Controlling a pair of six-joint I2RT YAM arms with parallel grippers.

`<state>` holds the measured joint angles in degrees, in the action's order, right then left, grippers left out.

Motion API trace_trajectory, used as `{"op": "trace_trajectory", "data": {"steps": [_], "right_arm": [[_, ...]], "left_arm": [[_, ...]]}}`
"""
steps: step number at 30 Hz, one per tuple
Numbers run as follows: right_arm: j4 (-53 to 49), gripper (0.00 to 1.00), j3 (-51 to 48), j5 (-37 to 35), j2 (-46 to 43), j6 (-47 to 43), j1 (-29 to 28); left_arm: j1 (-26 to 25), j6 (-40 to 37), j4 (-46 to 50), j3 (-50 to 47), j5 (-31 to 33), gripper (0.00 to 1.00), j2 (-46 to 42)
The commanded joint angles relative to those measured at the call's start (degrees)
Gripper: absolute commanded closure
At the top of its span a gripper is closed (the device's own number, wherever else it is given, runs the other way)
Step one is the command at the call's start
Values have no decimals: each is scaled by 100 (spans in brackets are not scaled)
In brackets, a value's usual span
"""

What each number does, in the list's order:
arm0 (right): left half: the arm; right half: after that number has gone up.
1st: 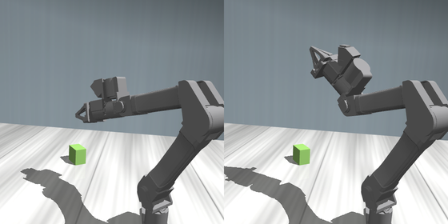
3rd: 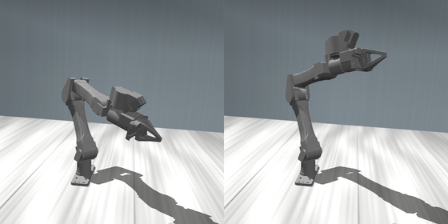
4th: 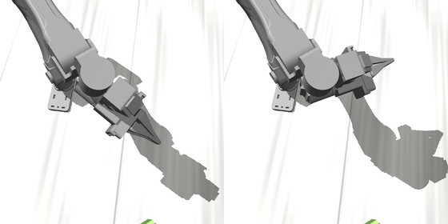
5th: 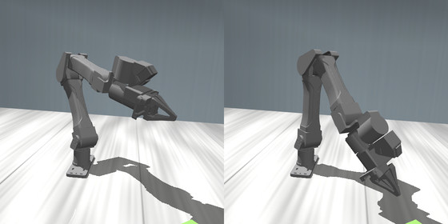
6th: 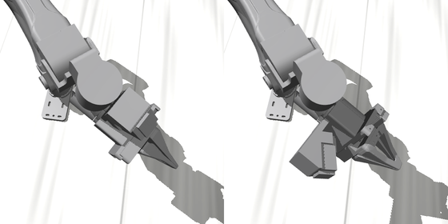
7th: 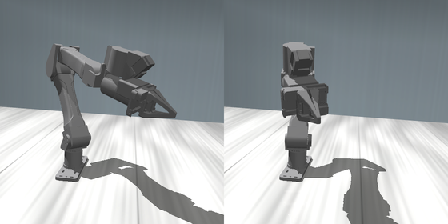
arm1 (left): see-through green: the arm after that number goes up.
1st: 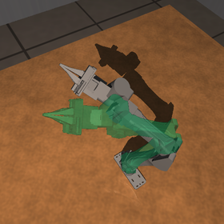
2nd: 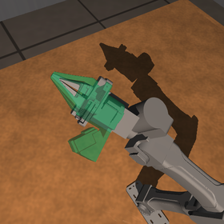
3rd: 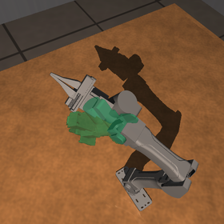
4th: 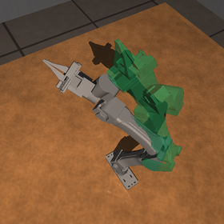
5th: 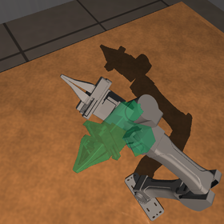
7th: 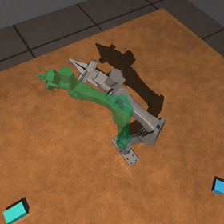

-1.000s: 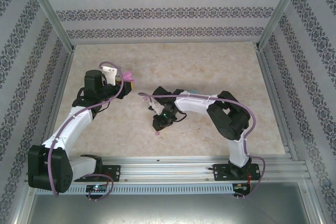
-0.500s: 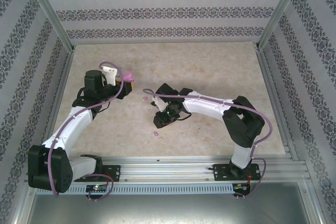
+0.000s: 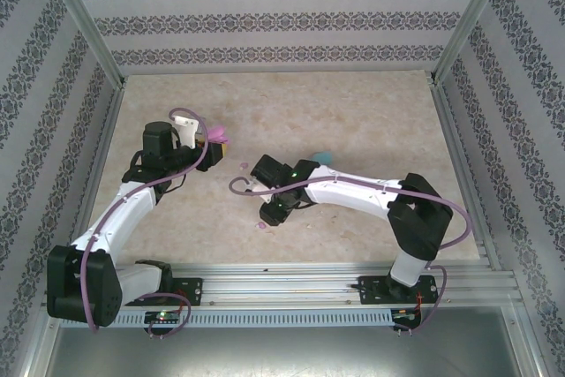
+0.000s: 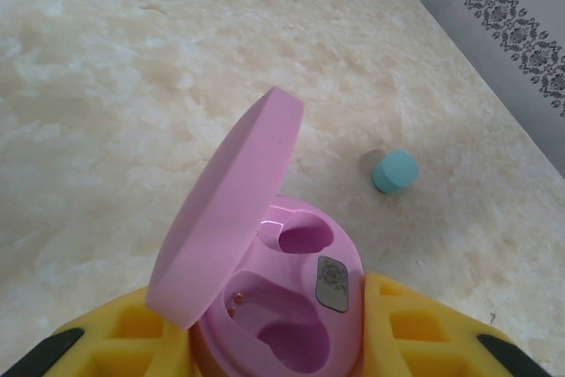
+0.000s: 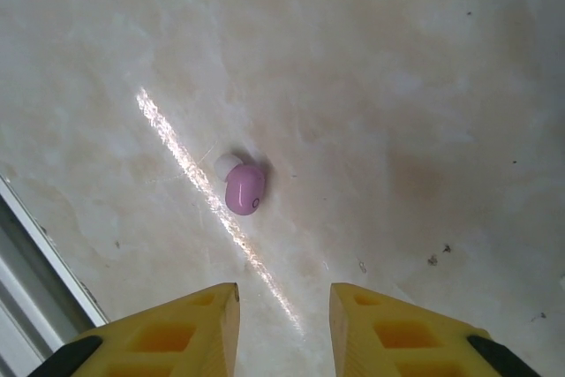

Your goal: Insert the wireless bluetooth earbuds into the charging case

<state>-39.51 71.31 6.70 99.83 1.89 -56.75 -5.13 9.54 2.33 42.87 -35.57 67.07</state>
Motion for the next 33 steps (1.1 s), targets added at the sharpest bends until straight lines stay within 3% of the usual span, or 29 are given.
{"op": "trace_trajectory", "data": {"steps": [1,15,24,33], "right_arm": [[-310,68,232,-435,304,-355,-214],[-532,66,1026,-396,1161,-47,-486],[205,70,534,950,794,1470,-33],[279,78,341,1451,844,1766,-153]], "left_arm": [[58,83,58,-8,-119,79,-124],[56,61,48,-5,-153,79,-44],[57,26,66,27,-152,79,-11],[57,47,56,28,-178,79,17]]}}
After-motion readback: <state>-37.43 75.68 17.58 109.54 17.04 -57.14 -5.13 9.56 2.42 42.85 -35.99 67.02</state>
